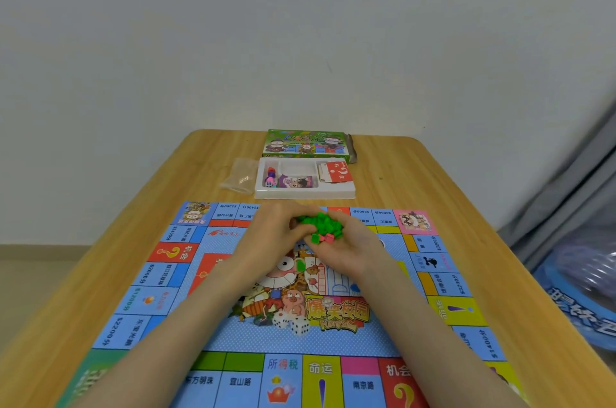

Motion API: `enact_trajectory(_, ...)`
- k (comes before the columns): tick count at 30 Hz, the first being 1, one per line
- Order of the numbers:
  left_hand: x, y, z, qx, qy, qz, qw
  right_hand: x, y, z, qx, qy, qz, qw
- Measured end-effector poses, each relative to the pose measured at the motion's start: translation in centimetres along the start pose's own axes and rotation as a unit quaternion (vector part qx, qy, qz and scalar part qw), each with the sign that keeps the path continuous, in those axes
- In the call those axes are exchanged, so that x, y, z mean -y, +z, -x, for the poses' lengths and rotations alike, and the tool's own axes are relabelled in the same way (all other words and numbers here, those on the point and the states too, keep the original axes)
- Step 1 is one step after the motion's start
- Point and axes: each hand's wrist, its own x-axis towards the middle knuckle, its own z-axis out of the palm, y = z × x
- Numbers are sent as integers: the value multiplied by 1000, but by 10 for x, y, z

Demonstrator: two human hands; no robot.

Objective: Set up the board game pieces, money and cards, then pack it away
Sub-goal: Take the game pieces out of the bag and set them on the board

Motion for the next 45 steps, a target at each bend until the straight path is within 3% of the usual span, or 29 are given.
enact_trajectory(10, 8, -19, -6, -65, -101, 177, 977, 4, 4, 7, -7, -12, -40, 999)
enact_trajectory(13, 20, -43, -7, -50, -135, 212, 967, 5, 2, 7, -12, -10, -42, 999)
enact_trajectory(21, 52, -57, 5, 52, -218, 122, 967, 5, 1, 9, -11, -19, -36, 999)
enact_trajectory(28, 53, -53, 3, 97, -142, 40, 984, 5, 0, 9, -10, -28, -16, 999)
enact_trajectory(37, 59, -64, 6, 154, -148, 122, 969, 5, 0, 9, -15, -28, -9, 999)
enact_trajectory(45, 51, -42, 4, 122, -66, -60, 989, 5, -1, 8, -20, -29, -6, 999)
